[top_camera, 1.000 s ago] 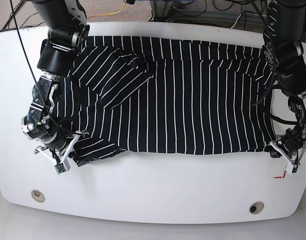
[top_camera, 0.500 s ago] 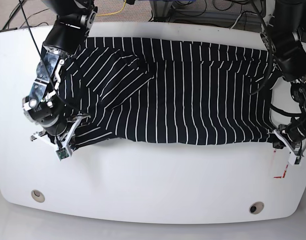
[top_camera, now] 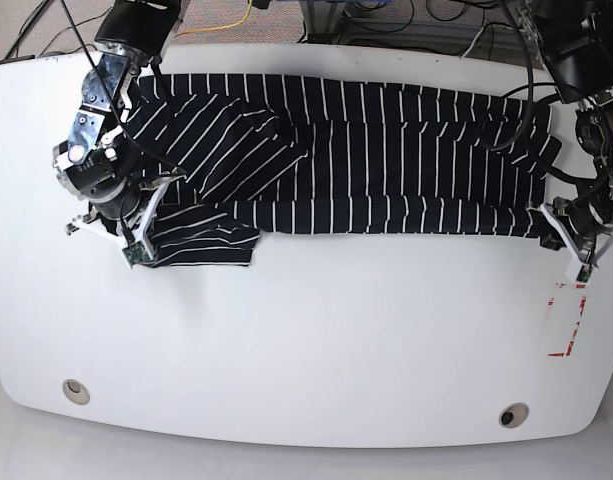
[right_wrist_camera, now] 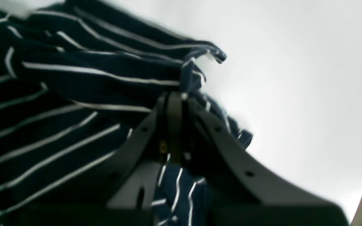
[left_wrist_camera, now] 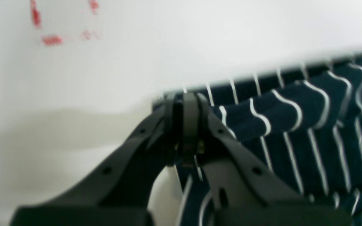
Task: Layout the t-shirt on the table in an organized manner, then fold the t-shirt properly
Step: 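Lift the hem with both grippers and fold it over toward the collar, then lay the folded hem down on the shirt and open both grippers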
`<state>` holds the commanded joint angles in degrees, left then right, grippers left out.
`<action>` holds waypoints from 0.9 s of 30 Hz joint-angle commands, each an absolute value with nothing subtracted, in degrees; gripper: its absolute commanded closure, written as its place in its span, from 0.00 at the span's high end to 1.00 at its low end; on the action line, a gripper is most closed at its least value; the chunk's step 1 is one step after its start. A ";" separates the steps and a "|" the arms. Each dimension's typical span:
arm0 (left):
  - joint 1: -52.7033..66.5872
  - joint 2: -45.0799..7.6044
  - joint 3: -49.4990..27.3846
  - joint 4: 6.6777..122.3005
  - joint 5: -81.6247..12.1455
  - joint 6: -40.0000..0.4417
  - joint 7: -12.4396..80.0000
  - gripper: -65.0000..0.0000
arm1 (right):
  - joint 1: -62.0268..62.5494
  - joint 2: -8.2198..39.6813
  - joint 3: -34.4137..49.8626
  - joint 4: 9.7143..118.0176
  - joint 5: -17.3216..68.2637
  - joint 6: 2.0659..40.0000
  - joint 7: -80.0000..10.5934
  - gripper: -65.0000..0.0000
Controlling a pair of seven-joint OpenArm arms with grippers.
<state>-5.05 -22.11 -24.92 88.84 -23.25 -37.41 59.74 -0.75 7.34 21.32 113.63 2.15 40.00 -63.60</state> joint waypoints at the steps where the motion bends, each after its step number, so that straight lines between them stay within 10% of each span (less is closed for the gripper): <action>1: -4.35 -22.11 -24.92 89.27 -23.25 -37.41 59.74 0.00 | -1.27 7.34 21.93 113.98 2.15 40.00 -63.60 0.00; 27: -0.75 -22.37 -25.19 92.88 -23.25 -37.41 64.31 0.00 | -6.29 4.88 26.95 116.53 2.07 40.00 -67.65 0.00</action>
<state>-0.75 -22.37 -25.19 92.88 -23.25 -37.41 64.31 -6.29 4.88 26.95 116.53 2.07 40.00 -67.65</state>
